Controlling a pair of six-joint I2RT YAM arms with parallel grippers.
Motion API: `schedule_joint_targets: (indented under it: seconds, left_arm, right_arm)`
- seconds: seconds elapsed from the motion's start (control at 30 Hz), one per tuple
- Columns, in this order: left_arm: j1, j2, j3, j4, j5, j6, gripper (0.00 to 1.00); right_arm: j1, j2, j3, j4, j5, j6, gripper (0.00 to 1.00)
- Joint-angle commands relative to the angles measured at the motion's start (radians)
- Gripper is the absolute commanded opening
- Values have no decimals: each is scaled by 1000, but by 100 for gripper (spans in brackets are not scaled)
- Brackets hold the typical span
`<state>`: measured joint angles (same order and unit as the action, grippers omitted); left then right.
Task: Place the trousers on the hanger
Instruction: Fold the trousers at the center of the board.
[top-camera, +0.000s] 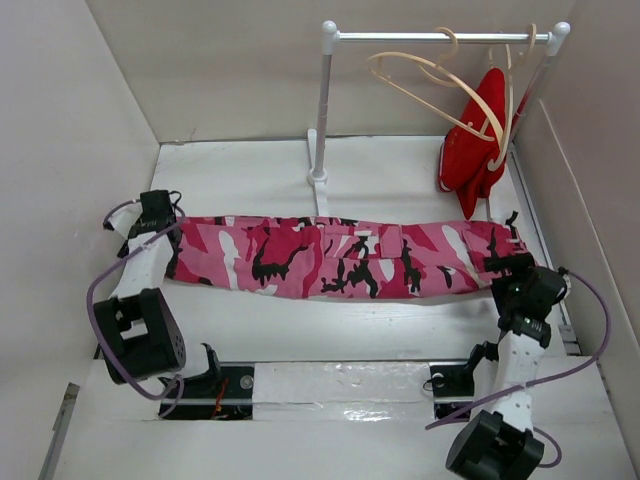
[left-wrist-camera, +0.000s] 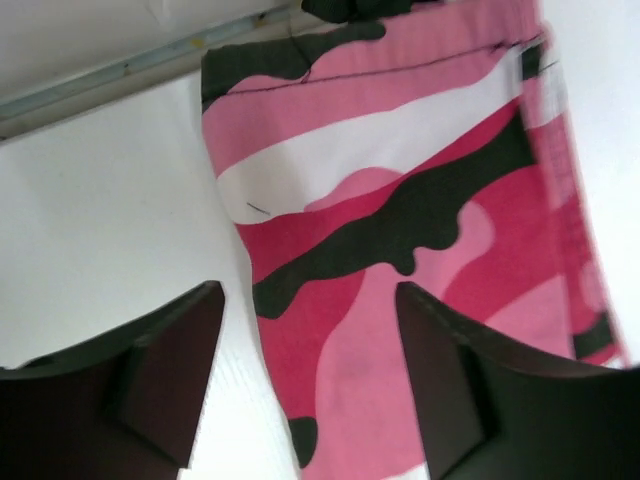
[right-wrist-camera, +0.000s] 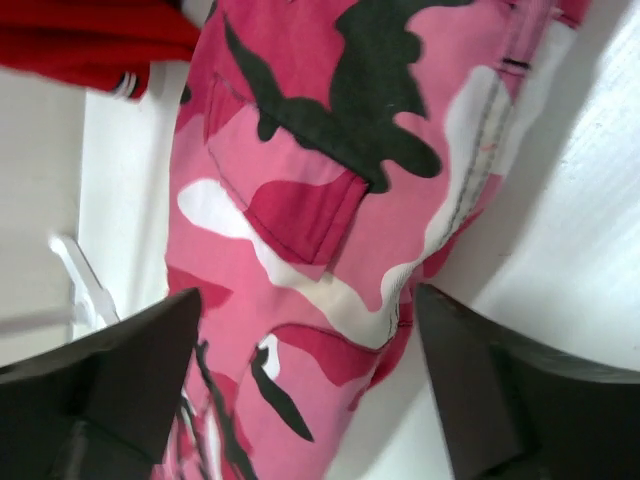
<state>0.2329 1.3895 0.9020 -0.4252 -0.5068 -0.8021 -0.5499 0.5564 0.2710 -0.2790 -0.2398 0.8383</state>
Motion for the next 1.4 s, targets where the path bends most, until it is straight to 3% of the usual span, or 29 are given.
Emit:
schedule_joint_targets:
  seconds: [0.0,0.13,0.23,0.27,0.3,0.47,0.53,0.67,0.7,0.73,0.77,0.83,0.87,0.9,0.97,1.1,1.23,1.37]
  left_arm:
    - [6,-96,17,12,26,37,69]
    - [-137,-217,23,84,44,78,68]
    - [-338,-285,28,141,30,63,53]
    - [-451,-294,32,157,27,47,39]
    - [-510,-308,35,175,7,34,32]
    - [-857,-313,8,265,-62,-8,4]
    - [-1036,-288,-9,304,-143,-2,2]
    - [-1214,-224,-47,321,-225,-8,2]
    - [-1254,-196,-63,319,-252,-17,2]
    - [-1255,-185,-63,322,-263,-17,2]
    - [-1277,-175,-74,327,-268,-17,2]
    - [-1278,-156,-106,342,-250,-22,0]
    - [-1278,-155,-121,354,-243,-22,0]
    - [-1278,-158,-158,382,-239,-23,0]
    - [-1278,-165,-190,401,-246,-19,0]
    - [-1278,-202,-261,413,-263,-16,0]
    - [-1278,-207,-321,413,-274,-58,0]
    - [-1287,-172,-371,454,-236,-106,0]
  right_arm:
    - [-5,37,63,-25,80,-2,98]
    - [-53,190,114,17,175,-7,100]
    - [-128,302,125,65,168,-4,100]
    - [-149,347,122,87,154,-1,100]
    - [-180,370,120,110,146,4,100]
    - [-189,451,122,192,132,59,95]
    - [-189,485,125,237,138,65,94]
    - [-189,591,184,251,183,76,86]
    - [-189,637,206,264,194,64,75]
    - [-189,637,214,268,194,64,75]
    - [-189,667,217,282,194,58,55]
    - [-189,666,189,377,142,22,27]
    - [-189,630,179,386,81,10,4]
    - [-162,596,162,396,38,-1,0]
    - [-101,500,114,376,2,-25,0]
    - [126,77,53,220,22,-39,0]
    - [405,-151,123,55,77,-2,0]
    - [568,-116,266,38,82,13,0]
